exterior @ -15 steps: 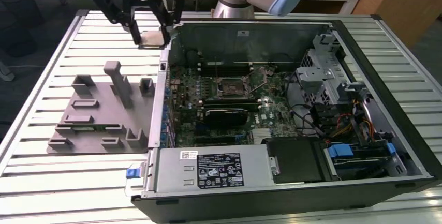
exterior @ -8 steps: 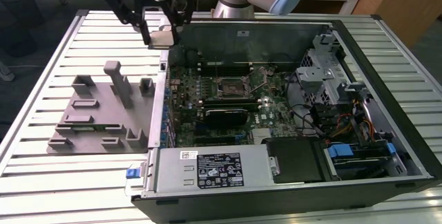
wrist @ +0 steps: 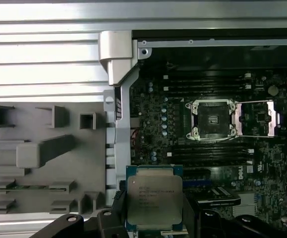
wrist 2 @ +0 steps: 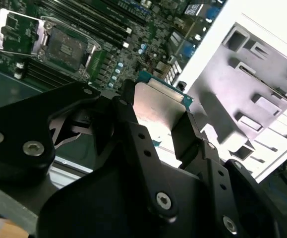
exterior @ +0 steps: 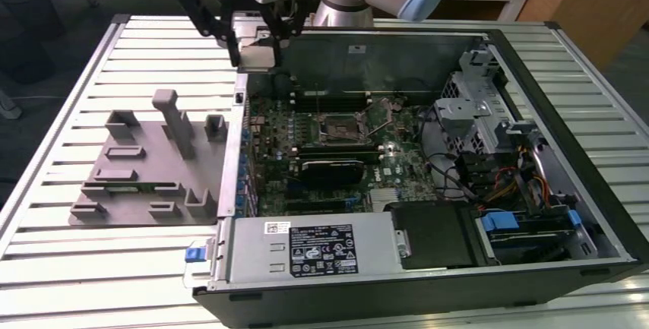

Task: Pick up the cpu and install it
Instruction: 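Pick up the cpu and move it towards the insertion slot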

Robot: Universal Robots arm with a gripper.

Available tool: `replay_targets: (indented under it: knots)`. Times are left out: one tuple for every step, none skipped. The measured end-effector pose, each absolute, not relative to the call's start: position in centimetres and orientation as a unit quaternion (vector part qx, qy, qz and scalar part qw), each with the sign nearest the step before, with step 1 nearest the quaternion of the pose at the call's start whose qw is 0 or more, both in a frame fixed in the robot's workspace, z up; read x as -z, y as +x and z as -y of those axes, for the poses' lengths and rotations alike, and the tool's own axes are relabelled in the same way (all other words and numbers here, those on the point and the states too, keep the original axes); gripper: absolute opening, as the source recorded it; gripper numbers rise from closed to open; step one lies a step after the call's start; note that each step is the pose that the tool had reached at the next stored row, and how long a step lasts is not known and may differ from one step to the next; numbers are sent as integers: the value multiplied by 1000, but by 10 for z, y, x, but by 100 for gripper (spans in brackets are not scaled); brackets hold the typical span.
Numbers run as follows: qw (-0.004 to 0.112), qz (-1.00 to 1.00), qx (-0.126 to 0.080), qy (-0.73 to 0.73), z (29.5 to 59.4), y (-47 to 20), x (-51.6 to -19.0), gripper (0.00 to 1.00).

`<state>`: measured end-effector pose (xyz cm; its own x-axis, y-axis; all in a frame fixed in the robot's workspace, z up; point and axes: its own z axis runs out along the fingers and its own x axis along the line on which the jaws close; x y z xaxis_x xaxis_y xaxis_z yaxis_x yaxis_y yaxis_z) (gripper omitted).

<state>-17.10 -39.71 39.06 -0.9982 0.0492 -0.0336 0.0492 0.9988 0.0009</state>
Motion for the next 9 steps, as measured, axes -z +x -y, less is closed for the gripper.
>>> replay_targets:
  knots:
    - [17, -1000, 0, 25, 397, -168, -390, 54]
    - [17, -1000, 0, 24, 397, -165, -390, 54]
    - [16, -1000, 0, 25, 397, -162, -390, 54]
    - [16, -1000, 0, 25, 397, -160, -390, 54]
    - [16, -1000, 0, 25, 397, -157, -390, 54]
    - [16, -1000, 0, 25, 397, -155, -389, 54]
    - [16, -1000, 0, 25, 397, -153, -389, 54]
    - [16, -1000, 0, 25, 397, -150, -389, 54]
    - [16, -1000, 0, 25, 397, -148, -389, 54]
